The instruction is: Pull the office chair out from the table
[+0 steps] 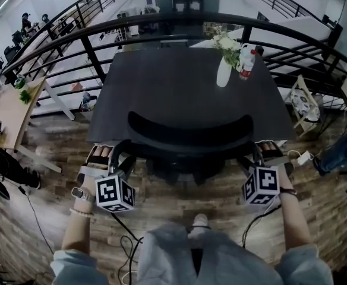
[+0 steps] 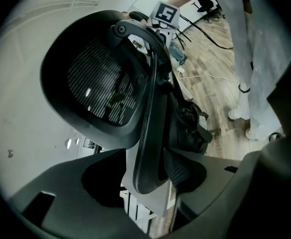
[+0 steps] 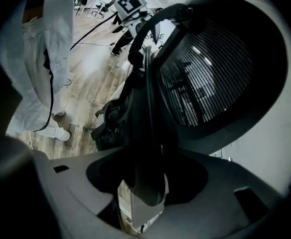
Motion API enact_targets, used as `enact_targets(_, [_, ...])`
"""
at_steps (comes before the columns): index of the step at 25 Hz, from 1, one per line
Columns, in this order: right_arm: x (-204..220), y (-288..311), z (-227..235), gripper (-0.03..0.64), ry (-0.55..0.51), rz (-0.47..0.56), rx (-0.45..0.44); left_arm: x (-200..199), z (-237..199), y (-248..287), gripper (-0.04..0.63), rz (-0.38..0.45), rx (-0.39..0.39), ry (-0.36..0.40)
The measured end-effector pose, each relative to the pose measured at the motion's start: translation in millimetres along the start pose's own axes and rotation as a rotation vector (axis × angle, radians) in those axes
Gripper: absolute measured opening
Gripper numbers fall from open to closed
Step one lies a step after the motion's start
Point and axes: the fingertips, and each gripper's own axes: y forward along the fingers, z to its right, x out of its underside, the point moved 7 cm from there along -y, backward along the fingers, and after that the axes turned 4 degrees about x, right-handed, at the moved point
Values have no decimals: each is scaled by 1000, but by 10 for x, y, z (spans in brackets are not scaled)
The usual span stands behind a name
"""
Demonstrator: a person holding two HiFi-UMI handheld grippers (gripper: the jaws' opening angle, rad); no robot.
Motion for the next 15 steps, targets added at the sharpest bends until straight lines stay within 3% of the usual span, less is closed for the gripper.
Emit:
enact_targets(8, [7, 13, -27, 198, -1, -10, 25, 76, 76, 321, 253, -66, 54, 119])
enact_targets(12, [-13, 25, -24, 191, 3, -18, 56, 86, 65, 401, 223, -82, 21, 165])
enact_targets(15, [-20, 25, -30, 186, -9, -21, 76, 68, 58, 393, 189, -63, 3, 155])
